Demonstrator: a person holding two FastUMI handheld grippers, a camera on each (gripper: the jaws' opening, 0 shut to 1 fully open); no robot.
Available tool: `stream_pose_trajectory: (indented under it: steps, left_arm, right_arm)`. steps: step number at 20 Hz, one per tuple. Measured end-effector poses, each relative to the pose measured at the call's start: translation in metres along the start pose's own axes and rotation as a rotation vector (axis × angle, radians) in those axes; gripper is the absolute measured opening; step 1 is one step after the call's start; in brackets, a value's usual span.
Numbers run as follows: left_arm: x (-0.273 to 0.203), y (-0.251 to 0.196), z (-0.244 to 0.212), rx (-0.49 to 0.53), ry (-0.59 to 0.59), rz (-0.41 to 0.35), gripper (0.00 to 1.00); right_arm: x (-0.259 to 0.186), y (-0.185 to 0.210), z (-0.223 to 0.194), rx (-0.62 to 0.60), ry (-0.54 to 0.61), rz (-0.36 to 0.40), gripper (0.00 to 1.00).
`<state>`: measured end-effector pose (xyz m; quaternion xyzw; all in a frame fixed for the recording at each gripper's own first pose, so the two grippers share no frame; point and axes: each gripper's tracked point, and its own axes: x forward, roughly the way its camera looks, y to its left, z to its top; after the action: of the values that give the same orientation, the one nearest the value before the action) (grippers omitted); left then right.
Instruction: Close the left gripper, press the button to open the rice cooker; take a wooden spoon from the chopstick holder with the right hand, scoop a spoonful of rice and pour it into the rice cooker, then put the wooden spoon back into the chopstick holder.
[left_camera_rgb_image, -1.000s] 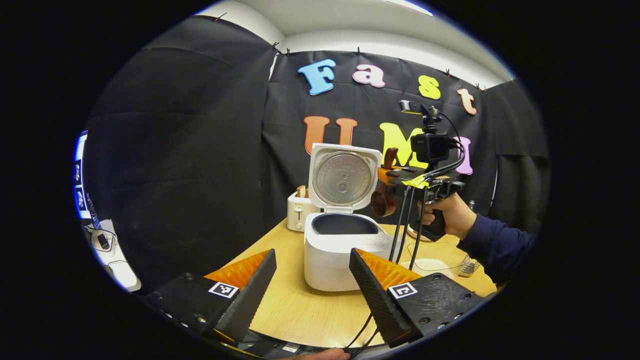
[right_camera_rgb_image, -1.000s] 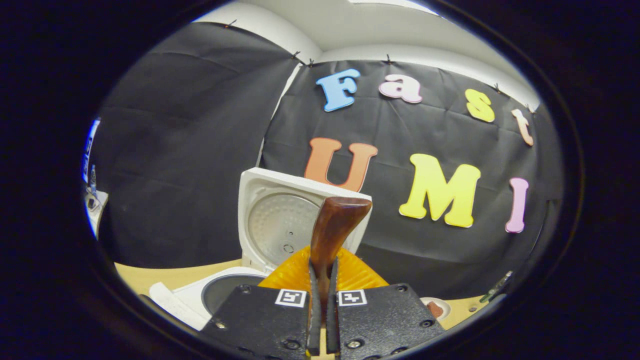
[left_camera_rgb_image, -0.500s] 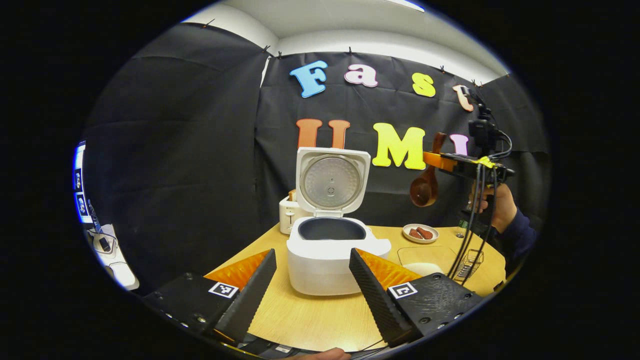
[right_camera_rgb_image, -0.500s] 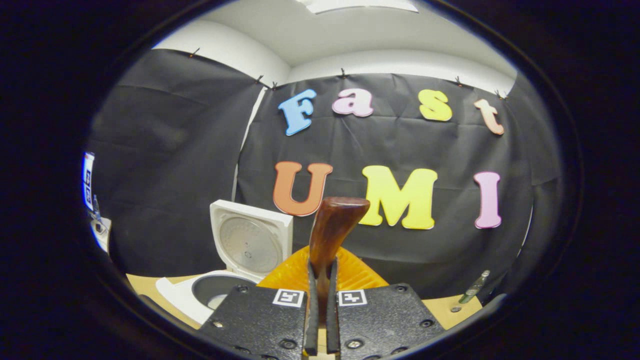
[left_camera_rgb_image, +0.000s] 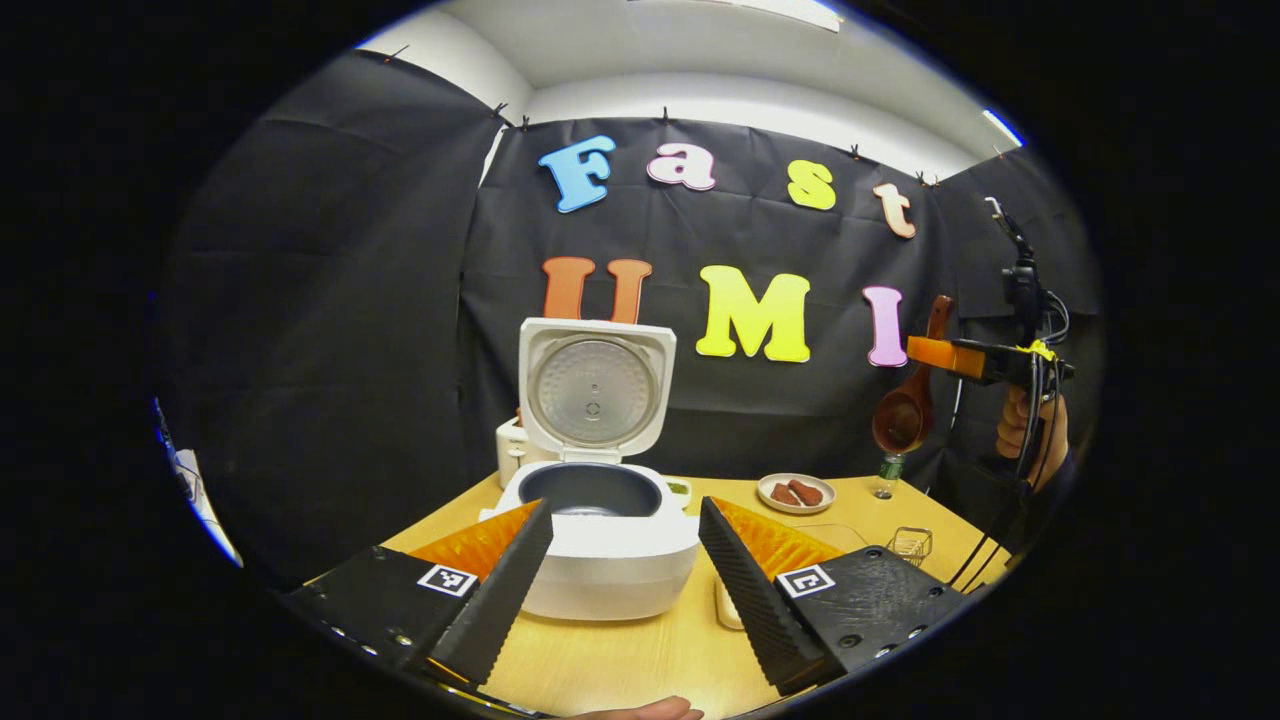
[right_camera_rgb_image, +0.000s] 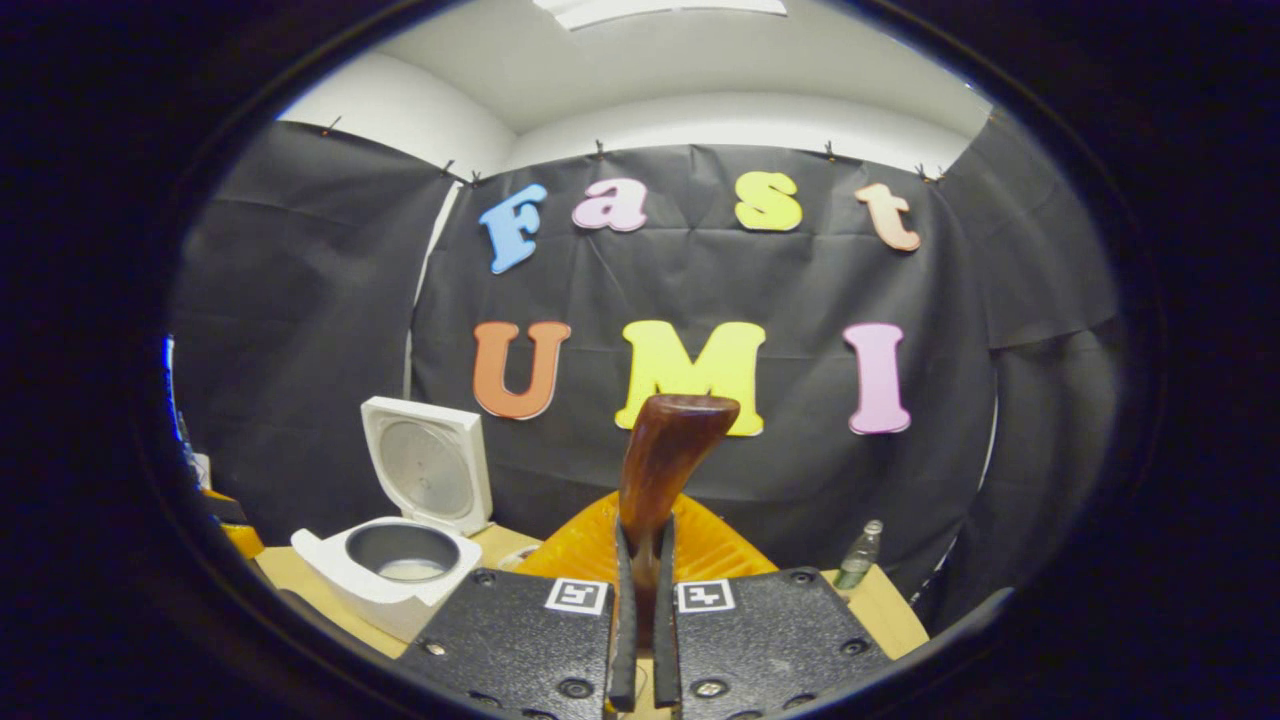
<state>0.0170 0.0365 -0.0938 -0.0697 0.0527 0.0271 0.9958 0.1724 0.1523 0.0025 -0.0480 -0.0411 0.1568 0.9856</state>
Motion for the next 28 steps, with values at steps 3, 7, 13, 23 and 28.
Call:
stream_pose_trajectory:
  steps: [3,7,13,23,28]
  left_arm:
    - [0.014,-0.015,-0.007,0.006,0.005,-0.041,0.94]
    - [0.024,-0.028,-0.014,0.019,0.019,-0.056,0.94]
    - [0.028,-0.042,-0.012,0.023,0.015,-0.067,0.94]
    - [0.04,-0.052,0.006,0.037,0.004,-0.046,0.94]
    - [0.051,-0.045,0.033,0.053,-0.018,-0.035,0.94]
  right_arm:
    - [-0.011,-0.038,-0.023,0.027,0.053,-0.065,0.12]
    - [-0.014,-0.072,-0.066,0.11,0.132,-0.098,0.13]
    - [-0.014,-0.093,-0.142,0.145,0.241,-0.132,0.14]
    - [-0.052,-0.134,-0.121,0.093,0.128,-0.218,1.0]
    - [-0.089,-0.129,-0.096,0.058,0.093,-0.237,1.0]
